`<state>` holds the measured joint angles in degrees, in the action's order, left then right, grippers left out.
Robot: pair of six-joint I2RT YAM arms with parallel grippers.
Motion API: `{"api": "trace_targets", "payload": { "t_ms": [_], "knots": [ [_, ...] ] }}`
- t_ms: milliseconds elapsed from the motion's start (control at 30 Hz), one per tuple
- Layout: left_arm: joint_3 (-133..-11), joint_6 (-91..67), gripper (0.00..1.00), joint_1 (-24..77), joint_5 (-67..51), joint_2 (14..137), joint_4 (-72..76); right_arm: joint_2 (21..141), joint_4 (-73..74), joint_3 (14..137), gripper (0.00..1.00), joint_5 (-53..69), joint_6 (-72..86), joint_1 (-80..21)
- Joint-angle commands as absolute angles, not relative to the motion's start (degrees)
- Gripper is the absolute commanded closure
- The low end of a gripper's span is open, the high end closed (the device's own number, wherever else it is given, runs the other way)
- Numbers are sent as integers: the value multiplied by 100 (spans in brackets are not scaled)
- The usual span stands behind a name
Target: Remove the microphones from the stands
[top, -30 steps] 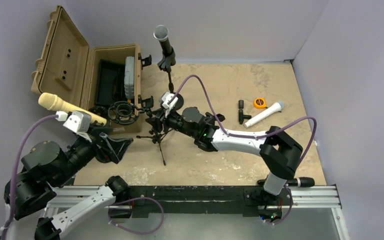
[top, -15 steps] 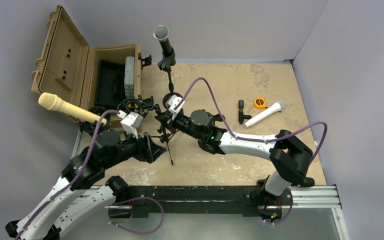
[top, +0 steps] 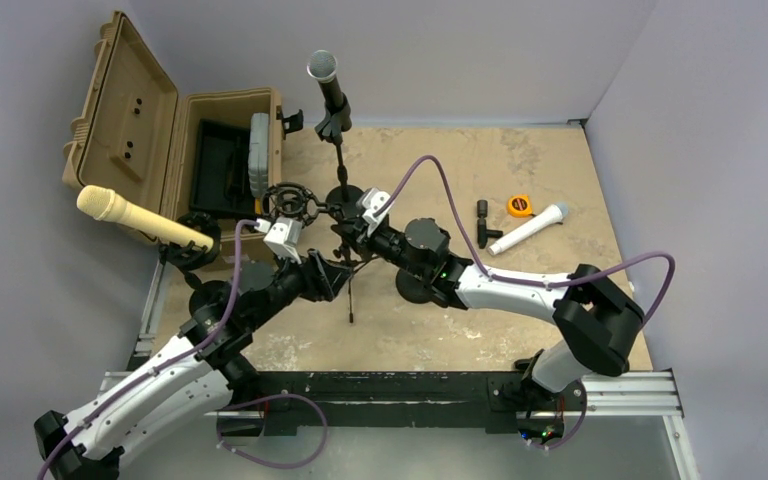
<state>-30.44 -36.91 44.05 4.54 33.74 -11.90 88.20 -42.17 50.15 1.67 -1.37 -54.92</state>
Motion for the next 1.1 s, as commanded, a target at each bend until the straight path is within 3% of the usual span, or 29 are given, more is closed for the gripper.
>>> {"api": "trace_targets", "payload": {
  "t_ms": [0, 100, 200, 367, 433, 533, 1067],
  "knots": [
    [-2642, -4419, 41, 4377, 1119, 3615, -956, 8542, -4569, 4943, 100, 316, -239, -5360],
    [-2238, -4499, 40, 4377, 1136, 3231, -694, 8476, -4638, 4841, 100, 379, -167, -5238],
    [-2120, -4241, 33, 4377, 920, 2776, -842, 8464, -4672, 4824, 100, 461, -141, -5138],
    [-2844, -3372, 16, 4378, 54, 2361, -1590, 8586, -4701, 4888, 100, 531, -186, -5132],
    [-3352, -3124, 13, 4382, -66, 2427, -2179, 8621, -4726, 4892, 100, 560, -197, -5132],
    [-3564, -3243, 15, 4377, -18, 2381, -2512, 8570, -4855, 4795, 100, 483, -168, -5123],
    [-2357, -4512, 37, 4377, 1245, 3013, -558, 8141, -5636, 4053, 100, 957, 132, -4806]
  ]
}}
